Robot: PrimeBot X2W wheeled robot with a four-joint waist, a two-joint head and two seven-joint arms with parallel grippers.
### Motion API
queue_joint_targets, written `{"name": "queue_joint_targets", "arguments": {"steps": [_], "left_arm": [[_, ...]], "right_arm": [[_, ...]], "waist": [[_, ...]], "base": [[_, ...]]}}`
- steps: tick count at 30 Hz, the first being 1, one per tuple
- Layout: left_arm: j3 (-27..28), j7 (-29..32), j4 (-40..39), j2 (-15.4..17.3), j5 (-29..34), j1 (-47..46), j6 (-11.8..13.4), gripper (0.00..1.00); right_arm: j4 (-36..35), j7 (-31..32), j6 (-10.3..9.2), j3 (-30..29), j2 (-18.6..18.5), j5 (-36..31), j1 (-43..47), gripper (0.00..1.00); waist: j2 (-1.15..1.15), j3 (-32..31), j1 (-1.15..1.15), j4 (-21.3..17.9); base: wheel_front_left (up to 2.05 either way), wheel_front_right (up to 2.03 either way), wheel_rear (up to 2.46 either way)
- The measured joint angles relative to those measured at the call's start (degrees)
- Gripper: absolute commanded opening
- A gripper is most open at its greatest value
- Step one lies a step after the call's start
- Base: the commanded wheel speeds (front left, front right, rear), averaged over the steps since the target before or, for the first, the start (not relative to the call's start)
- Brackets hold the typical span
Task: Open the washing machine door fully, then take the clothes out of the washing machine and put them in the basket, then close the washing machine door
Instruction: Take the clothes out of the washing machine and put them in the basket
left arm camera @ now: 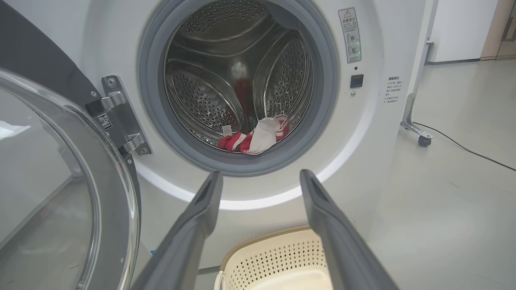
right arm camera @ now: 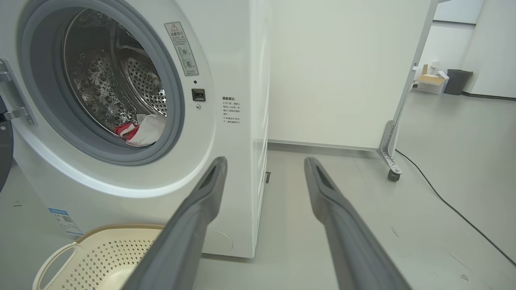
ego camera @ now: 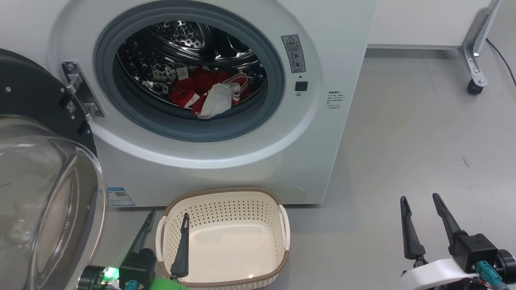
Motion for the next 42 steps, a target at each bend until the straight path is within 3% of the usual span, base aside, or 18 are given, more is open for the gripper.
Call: {"name": "queue_joint_targets", "arguments": {"steps": [18,25,42], "left_arm": [[-0.83,0.6,1.25,0.0,-1.51,-0.49,0.14,1.0],[-1.53,2.45,4.58,-0.07,-2.41,-4.63,-0.65,1.0],[-2.36,17.28,17.28,-0.4,-9.89,-19.59,-7.03,1.0]], "right_arm": [[0.08,0.0,0.08,0.33,0.13,0.01,0.15,1.0],[-0.31,0.0,0.57,1.76,0.19,-0.1,0.04,1.0],[-1.81,0.0,1.55,2.45,0.19,-0.37,-4.18,1.0]], "waist": [[0.0,0.59,0.0,0.19],[0.0,2.19,0.0,-0.5],[0.0,10.22,0.0,-5.77]], "base": [[0.0,0.0,0.0],[0.0,0.0,0.0],[0.0,0.0,0.0]]}}
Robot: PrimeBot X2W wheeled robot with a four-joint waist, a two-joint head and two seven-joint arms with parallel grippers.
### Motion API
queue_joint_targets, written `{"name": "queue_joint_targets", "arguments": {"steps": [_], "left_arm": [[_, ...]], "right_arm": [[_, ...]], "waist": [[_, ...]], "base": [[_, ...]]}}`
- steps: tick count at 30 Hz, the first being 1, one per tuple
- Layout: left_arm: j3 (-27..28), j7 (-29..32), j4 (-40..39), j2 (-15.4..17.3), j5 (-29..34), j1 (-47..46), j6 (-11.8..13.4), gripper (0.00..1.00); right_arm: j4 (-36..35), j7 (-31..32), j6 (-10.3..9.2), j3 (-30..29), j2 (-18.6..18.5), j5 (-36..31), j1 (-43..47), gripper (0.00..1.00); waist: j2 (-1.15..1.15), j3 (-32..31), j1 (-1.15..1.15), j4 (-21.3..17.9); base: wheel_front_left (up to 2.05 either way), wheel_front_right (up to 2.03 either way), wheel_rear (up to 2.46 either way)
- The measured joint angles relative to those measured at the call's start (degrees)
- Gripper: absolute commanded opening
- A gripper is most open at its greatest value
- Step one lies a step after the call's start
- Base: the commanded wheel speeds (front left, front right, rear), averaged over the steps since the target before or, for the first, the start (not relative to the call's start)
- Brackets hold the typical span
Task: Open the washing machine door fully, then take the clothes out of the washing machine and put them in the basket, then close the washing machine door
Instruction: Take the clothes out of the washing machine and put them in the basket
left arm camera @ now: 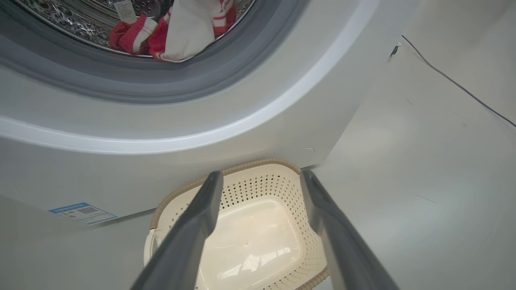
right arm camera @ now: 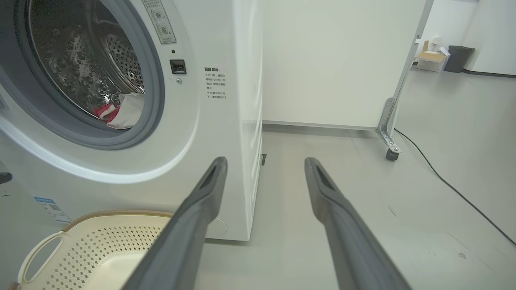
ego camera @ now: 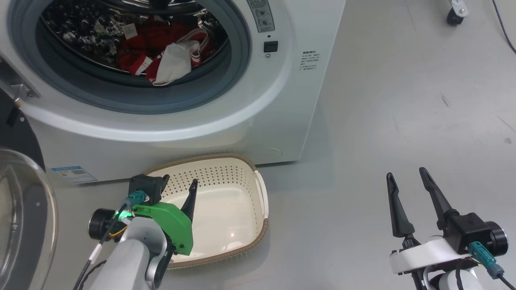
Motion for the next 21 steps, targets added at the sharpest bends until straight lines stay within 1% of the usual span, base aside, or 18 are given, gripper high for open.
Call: {"name": "queue_joint_targets", "arguments": {"steps": [3,6,13,15,21], "left_arm": [[0.1,3.87,2.0,-0.03,-0.37,-2.99,-0.76,1.0],[0.42,7.04,3.57,0.71,-0.47,-6.89,-0.82,1.0],[1.87,12.24,5.68,4.66,0.85,-15.16,-1.07,1.0],[2.22,14.01,6.32,6.08,1.35,-17.02,-1.11,1.0],[3.96,18.26,7.58,9.28,1.34,-21.9,-1.14,1.0]], "right_arm": [[-0.19,0.0,0.14,0.0,0.0,0.43,-1.13,1.0],[-0.34,0.0,0.45,0.11,0.0,0.58,-2.27,1.0],[-0.45,0.0,0.49,0.77,0.01,2.13,-4.65,1.0],[-0.42,0.0,0.93,1.07,0.03,2.43,-5.28,1.0],[-0.19,0.0,0.97,1.57,0.09,3.56,-6.9,1.0]], "waist": [[0.0,1.69,0.0,-1.3],[0.0,3.44,0.0,-2.57],[0.0,7.34,0.0,-5.69],[0.0,8.31,0.0,-6.68],[0.0,11.22,0.0,-9.71]], "base": [[0.0,0.0,0.0],[0.0,0.0,0.0],[0.0,0.0,0.0],[0.0,0.0,0.0],[0.0,0.0,0.0]]}}
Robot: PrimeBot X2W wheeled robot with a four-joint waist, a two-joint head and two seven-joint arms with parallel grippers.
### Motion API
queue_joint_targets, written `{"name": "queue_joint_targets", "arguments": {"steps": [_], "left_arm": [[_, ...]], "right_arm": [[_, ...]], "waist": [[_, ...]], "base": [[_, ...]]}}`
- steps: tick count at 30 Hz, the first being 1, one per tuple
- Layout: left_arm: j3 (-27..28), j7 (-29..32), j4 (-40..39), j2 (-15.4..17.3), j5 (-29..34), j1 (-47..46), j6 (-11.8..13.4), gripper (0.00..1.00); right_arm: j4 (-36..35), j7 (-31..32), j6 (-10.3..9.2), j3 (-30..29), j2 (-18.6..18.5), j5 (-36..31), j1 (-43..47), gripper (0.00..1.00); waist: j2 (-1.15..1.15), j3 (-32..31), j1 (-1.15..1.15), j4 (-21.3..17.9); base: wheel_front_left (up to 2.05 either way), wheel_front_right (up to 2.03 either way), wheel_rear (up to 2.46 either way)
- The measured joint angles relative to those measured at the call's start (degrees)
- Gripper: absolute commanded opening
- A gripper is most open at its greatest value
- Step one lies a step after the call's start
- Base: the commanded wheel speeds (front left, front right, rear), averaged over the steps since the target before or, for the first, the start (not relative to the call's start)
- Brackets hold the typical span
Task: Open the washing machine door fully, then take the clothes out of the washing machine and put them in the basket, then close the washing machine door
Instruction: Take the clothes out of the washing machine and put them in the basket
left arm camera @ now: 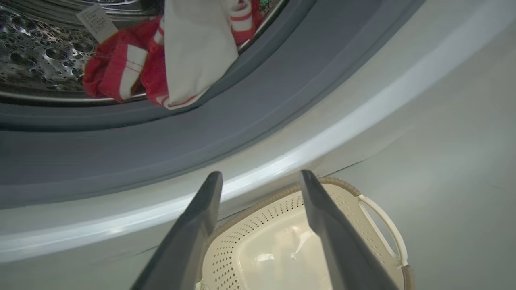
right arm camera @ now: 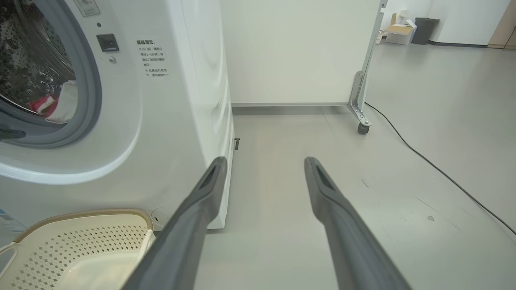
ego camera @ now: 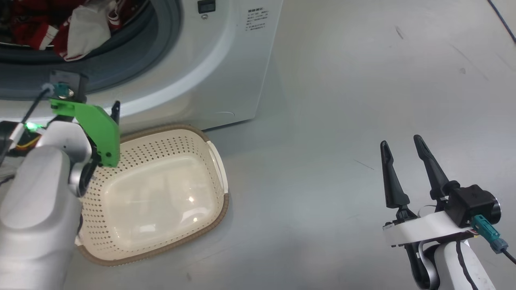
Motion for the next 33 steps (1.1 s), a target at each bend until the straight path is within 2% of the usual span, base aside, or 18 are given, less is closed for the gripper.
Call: {"name": "queue_joint_targets", "arguments": {"steps": [8,14,19,28,33], "left_arm": [[1.91,4.53,-0.11,3.67,-0.21,-8.54,-0.96,1.0],[3.52,8.35,-0.41,5.19,-1.23,-14.74,-1.45,1.0],[5.12,11.2,-0.65,8.13,-1.37,-19.82,-1.49,1.0],[5.81,13.97,-1.33,13.02,-0.09,-25.36,-1.48,1.0],[5.81,14.88,-0.64,13.8,0.36,-26.32,-1.41,1.0]], "right_arm": [[0.09,0.0,0.01,1.45,0.13,3.14,-2.22,1.0],[0.07,0.0,0.0,2.32,0.12,5.19,-3.58,1.0],[0.09,0.0,-0.02,3.81,0.14,6.72,-4.66,1.0],[0.13,0.0,-0.16,5.84,0.16,9.55,-6.69,1.0],[0.14,0.0,-0.59,6.15,0.19,10.31,-7.66,1.0]], "waist": [[0.0,4.07,0.0,-3.6],[0.0,6.98,0.01,-5.82],[0.0,9.3,0.01,-7.44],[0.0,12.91,0.01,-10.65],[0.0,14.78,0.01,-12.22]], "base": [[0.0,0.0,0.0],[0.0,0.0,0.0],[0.0,0.0,0.0],[0.0,0.0,0.0],[0.0,0.0,0.0]]}}
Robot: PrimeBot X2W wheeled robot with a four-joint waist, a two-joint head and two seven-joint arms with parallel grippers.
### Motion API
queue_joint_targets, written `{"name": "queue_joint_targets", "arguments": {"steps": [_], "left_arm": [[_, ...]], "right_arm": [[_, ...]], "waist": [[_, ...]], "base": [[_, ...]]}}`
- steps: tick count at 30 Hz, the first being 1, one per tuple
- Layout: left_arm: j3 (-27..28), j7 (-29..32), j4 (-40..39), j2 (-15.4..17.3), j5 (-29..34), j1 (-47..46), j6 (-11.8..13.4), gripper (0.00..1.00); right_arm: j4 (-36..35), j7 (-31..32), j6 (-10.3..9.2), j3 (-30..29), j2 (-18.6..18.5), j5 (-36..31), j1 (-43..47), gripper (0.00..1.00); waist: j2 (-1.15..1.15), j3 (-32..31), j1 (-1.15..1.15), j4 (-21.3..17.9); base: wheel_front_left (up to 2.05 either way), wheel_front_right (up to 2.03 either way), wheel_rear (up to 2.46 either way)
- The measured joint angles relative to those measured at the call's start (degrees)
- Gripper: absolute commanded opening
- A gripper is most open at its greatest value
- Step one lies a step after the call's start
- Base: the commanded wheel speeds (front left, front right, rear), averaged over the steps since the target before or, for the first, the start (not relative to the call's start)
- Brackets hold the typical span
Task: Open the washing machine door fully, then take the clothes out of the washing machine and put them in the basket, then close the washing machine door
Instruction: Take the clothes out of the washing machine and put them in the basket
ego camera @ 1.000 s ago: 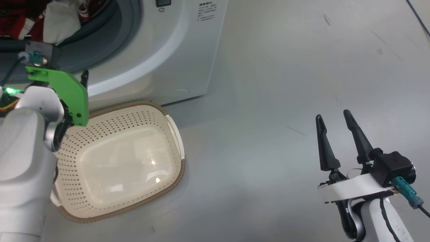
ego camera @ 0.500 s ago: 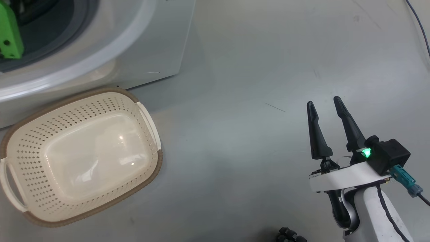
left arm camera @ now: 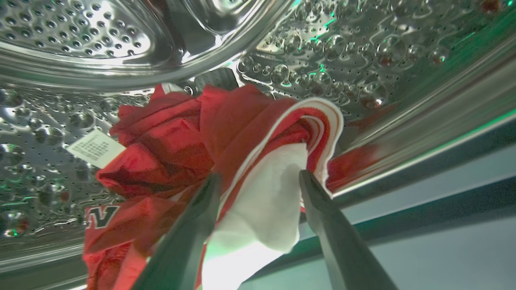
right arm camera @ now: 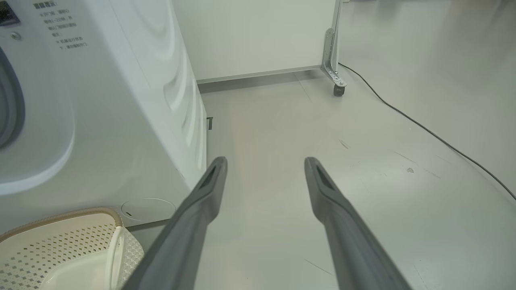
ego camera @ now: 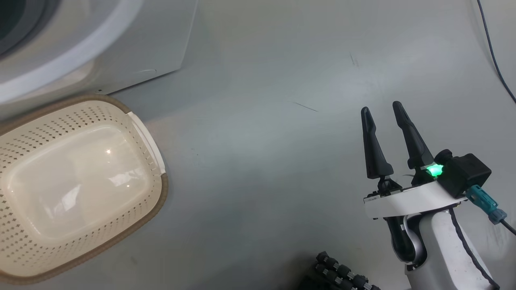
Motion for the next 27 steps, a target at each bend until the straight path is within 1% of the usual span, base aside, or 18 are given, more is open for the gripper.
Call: {"name": "queue_joint_targets", "arguments": {"steps": [3,8,9,11,12,16,19,21,27], "left_arm": [[-0.05,0.32,0.59,0.14,0.55,-0.13,0.13,1.0],[0.21,0.79,2.01,0.53,0.98,-0.13,1.59,1.0],[0.19,0.82,2.1,0.6,1.07,-0.13,1.86,0.6],[0.3,0.85,2.34,0.59,1.08,-0.19,2.09,0.16],[0.29,1.04,2.43,0.6,1.08,-0.2,2.09,0.0],[0.31,1.49,2.49,0.57,1.05,-0.37,2.38,0.0],[0.37,0.32,2.49,0.38,1.03,-0.37,2.46,0.0],[0.37,-1.07,2.46,-0.3,0.94,-0.37,2.46,0.0],[0.09,-5.32,1.27,-3.11,0.87,-0.36,2.46,0.0]], "right_arm": [[0.02,0.0,-0.04,0.0,0.01,0.33,-0.68,1.0],[0.53,0.0,-0.23,0.49,0.02,0.82,-1.31,1.0],[0.56,0.0,-0.52,0.55,0.02,0.83,-1.45,1.0],[0.57,0.0,-0.52,0.64,0.02,0.85,-1.67,1.0],[0.58,0.0,-0.53,0.68,0.02,0.85,-1.7,1.0],[0.65,0.0,-0.56,0.67,0.02,1.36,-2.19,1.0],[0.68,0.0,-0.59,0.3,0.03,1.42,-2.78,1.0],[0.7,0.0,-1.09,-0.48,0.04,1.42,-2.83,1.0],[0.78,0.0,-1.09,-2.16,0.02,0.31,-2.82,1.0]], "waist": [[0.0,0.96,0.0,-0.7],[0.0,1.7,0.0,-1.46],[0.0,1.77,0.0,-1.51],[0.0,1.88,0.0,-1.53],[0.0,1.93,0.0,-1.53],[0.0,2.12,0.0,-1.45],[0.0,2.18,0.0,-1.26],[0.0,2.1,0.0,-0.94],[0.0,1.68,0.0,0.63]], "base": [[0.0,0.0,0.0],[0.0,0.0,0.0],[0.0,0.0,0.0],[0.0,0.0,0.0],[0.0,0.0,0.0],[0.0,0.0,0.0],[0.0,0.0,0.0],[0.0,0.0,0.0],[0.0,0.0,0.0]]}}
